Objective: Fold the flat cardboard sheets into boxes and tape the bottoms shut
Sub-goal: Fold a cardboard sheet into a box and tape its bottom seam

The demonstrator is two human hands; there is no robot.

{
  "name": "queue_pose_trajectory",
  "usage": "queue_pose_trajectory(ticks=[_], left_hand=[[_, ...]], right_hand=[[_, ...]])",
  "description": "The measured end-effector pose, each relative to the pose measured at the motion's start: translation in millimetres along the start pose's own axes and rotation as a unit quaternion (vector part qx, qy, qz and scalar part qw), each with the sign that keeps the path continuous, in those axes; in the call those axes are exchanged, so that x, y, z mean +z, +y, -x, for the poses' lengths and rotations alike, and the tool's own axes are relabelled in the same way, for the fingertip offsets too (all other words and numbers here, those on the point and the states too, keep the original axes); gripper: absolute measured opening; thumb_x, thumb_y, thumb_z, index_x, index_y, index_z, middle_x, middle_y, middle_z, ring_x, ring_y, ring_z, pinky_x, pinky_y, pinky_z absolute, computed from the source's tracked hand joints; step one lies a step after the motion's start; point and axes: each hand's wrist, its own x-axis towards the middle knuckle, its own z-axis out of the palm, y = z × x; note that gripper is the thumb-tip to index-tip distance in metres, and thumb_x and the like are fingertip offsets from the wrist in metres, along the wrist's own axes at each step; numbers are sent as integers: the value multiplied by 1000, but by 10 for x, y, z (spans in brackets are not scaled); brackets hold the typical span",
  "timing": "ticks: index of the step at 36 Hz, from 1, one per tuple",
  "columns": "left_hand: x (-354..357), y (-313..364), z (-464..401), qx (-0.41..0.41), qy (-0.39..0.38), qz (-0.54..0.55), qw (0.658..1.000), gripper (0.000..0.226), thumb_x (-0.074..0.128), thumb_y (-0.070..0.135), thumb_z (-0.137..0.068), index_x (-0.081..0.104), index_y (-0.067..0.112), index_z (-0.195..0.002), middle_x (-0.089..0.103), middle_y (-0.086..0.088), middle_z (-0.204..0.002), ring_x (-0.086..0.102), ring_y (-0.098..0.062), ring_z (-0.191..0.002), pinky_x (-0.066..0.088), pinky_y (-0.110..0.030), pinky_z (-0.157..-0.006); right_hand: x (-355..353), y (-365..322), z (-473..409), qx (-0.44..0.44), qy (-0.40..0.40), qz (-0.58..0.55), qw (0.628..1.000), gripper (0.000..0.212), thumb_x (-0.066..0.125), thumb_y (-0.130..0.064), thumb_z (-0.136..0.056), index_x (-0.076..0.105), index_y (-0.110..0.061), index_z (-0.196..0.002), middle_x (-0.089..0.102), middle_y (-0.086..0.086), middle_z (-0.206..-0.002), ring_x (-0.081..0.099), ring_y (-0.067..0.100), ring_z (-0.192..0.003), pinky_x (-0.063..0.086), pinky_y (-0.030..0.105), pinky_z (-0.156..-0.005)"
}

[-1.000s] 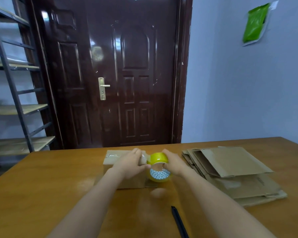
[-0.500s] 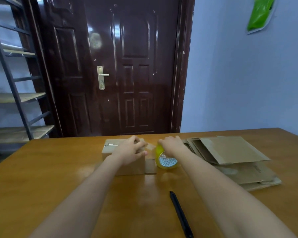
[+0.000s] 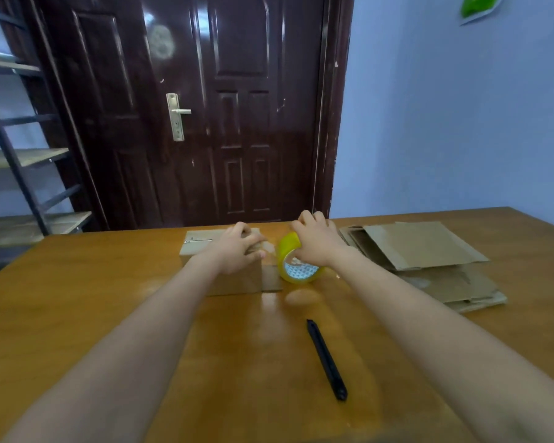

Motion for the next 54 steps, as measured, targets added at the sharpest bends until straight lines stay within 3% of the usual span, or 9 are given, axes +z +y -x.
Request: queue_pose_trajectory(ticks=[10,14,18,24,27,36,41,45,54], left_hand=[[-5,15,3,-1,-9,2,1000,47,43,48,-96,40,33,-140,29,-3,-140,31,-22,-129,32,-38,-108],[-2,18,0,-1,-9,0,1000,48,42,48,-96,37,34,-142,28,-3,-141,30,-22,-131,32,-39,-108],[-2,9,2,-1,-14,4,1000,47,42,47,-97,37,35,-142,28,-2,-140,29,-21,-131,32,-40,-109],[-3,21,25,-1,-15,-1,1000,47,41,47,-97,34,36,-143,27,-1,-141,29,-21,-132,33,-40,-109],[-11,31,42,-1,-16,-7,1000,49,40,47,-97,32,35,-144,25,-1,-143,29,-22,-133,32,-39,-108],[-21,17,34,-11,-33,-25,999,57,37,50,-97,19,37,-149,20,-1,-148,26,-22,-137,29,-38,-112],[-20,9,-4,-17,-27,3,999,54,35,51,-97,29,34,-148,28,-1,-142,28,-20,-134,27,-37,-112],[-74,7,-68,-27,-10,62,998,48,30,51,-98,44,32,-140,39,-2,-122,39,-21,-124,32,-35,-104],[-430,176,-282,-19,-78,-127,989,52,30,19,-98,35,48,-140,47,-2,-125,50,-24,-95,47,-32,-84]], right_hand=[[-7,-38,630,60,-4,-119,991,43,54,-33,-92,41,-7,-124,48,10,-121,54,29,-105,42,32,-70],[17,-49,938,101,-240,-131,956,50,48,-65,-86,58,-17,-95,62,3,-86,58,17,-70,50,27,-66],[117,-99,1189,101,-395,-105,907,39,58,-51,-88,48,-14,-82,53,4,-74,49,17,-58,43,25,-55],[143,-70,1201,92,-356,-140,919,24,59,-32,-90,55,-9,-85,61,6,-74,59,20,-62,52,28,-60],[108,3,1173,112,-322,-285,896,20,60,-22,-90,61,-2,-89,69,13,-80,71,26,-73,59,32,-67],[78,-86,888,119,-20,-539,833,16,51,-24,-98,40,-17,-107,51,5,-80,49,10,-58,39,19,-51],[45,-274,715,131,6,-536,834,23,43,-22,-101,48,-10,-120,51,5,-78,50,10,-56,42,19,-44],[78,-289,593,179,34,-497,848,17,45,-28,-100,52,-12,-99,53,1,-74,52,12,-60,45,27,-56],[99,-154,461,247,88,-457,850,30,55,-34,-95,43,-19,-72,62,8,-89,59,19,-77,39,20,-50]])
